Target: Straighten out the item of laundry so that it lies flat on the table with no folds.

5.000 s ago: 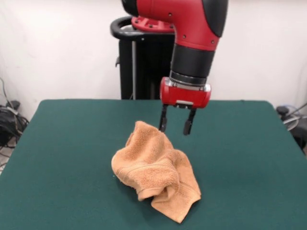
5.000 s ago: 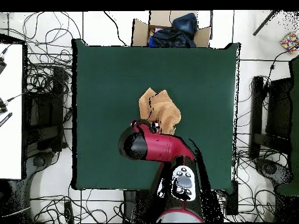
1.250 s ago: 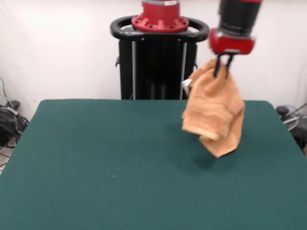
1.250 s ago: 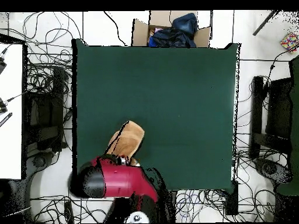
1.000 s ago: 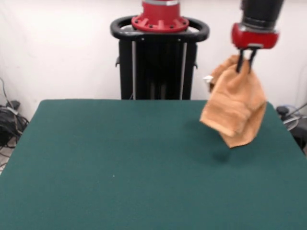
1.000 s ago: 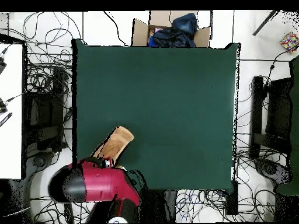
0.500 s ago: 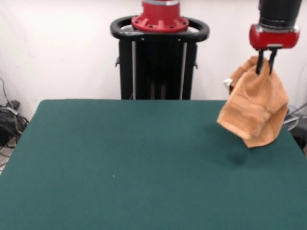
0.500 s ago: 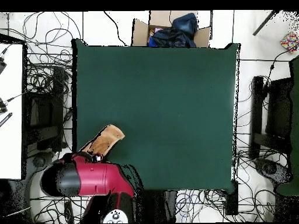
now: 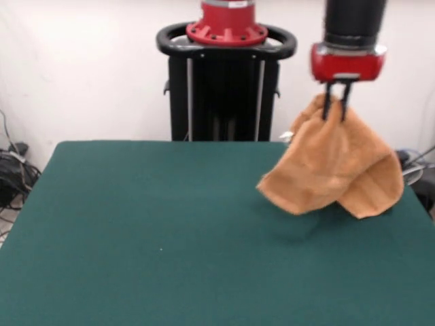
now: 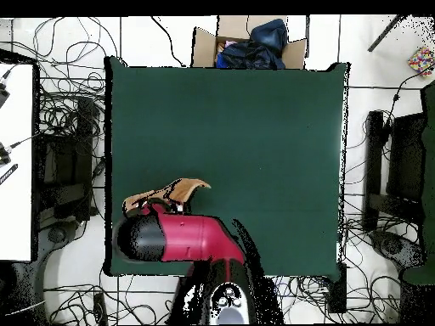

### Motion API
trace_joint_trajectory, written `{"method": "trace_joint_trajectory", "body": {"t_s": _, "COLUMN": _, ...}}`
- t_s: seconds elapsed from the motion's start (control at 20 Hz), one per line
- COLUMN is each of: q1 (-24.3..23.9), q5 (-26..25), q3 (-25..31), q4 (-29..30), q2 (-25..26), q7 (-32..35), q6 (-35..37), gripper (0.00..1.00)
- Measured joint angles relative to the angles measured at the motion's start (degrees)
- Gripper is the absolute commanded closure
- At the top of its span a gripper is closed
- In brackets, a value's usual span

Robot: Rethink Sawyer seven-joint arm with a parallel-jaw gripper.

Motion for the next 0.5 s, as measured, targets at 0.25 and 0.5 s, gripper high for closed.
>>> {"method": "trace_joint_trajectory", "body": {"t_s": 0.25, "q1": -5.54, "q5": -9.85, "q3": 0.21, "q4": -2.74, "q2": 3.31, "q7": 0.00, "q6": -1.13, "gripper": 1.00}}
{"method": "trace_joint_trajectory", "body": {"t_s": 0.5, "q1": -13.46, "q5": -19.36, "q3": 1.88, "q4": -5.50, "q2": 8.23, "q7": -0.01, "q6": -4.25, "gripper": 1.00}}
